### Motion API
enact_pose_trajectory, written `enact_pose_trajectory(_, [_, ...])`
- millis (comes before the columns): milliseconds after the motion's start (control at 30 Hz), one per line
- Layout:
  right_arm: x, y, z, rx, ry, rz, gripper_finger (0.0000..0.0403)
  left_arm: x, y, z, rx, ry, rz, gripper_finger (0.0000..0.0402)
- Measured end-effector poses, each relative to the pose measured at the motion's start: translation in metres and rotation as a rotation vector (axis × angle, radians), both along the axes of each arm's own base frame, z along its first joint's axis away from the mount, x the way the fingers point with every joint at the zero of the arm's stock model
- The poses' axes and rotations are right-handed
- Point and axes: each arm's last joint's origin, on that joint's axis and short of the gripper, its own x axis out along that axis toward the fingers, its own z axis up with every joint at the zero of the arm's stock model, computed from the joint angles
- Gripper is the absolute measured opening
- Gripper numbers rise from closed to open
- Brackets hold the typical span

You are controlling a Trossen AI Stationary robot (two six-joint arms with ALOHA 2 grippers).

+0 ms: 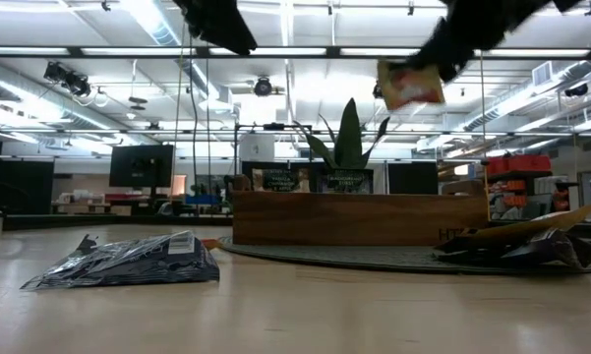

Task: Pick & Place Tea
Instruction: Put the yellow tea bag into the right section of the wooden organizer

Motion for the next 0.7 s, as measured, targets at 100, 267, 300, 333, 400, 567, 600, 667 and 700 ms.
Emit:
enact_pose_trajectory(100, [-0.006,-0.002,-0.020,-0.034,-0.046,-0.026,0.0000,0.002,-0.002,0.001,-0.048,-0.028,-0.037,0.0238])
enact_pose_trajectory(267, [-0.013,-0.004,-0.042,-0.095,-0.058,-0.012,0.0000,0.005,-0.007,0.003,-0.157,-0.087,-0.123,0.0238])
enact_pose_trajectory(300, [-0.015,-0.004,-0.047,-0.098,-0.048,0.003,0.0000,0.006,-0.008,0.004,-0.183,-0.101,-0.140,0.0238])
enact_pose_trajectory(333, [-0.016,-0.003,-0.052,-0.101,-0.036,0.019,0.0000,0.006,-0.009,0.005,-0.212,-0.119,-0.154,0.0238])
enact_pose_trajectory(400, [-0.019,-0.003,-0.062,-0.110,-0.019,0.046,0.0000,0.008,-0.010,0.007,-0.261,-0.161,-0.173,0.0238])
enact_pose_trajectory(567, [-0.024,-0.005,-0.077,-0.135,-0.032,0.054,0.0000,0.012,-0.014,0.014,-0.355,-0.246,-0.247,0.0238])
enact_pose_trajectory(600, [-0.024,-0.006,-0.078,-0.138,-0.037,0.052,0.0000,0.012,-0.015,0.015,-0.382,-0.256,-0.268,0.0238])
enact_pose_trajectory(667, [-0.024,-0.008,-0.079,-0.152,-0.050,0.052,0.0000,0.012,-0.017,0.015,-0.446,-0.265,-0.316,0.0238])
enact_pose_trajectory(700, [-0.024,-0.009,-0.079,-0.163,-0.053,0.055,0.0000,0.012,-0.018,0.016,-0.469,-0.264,-0.339,0.0238])
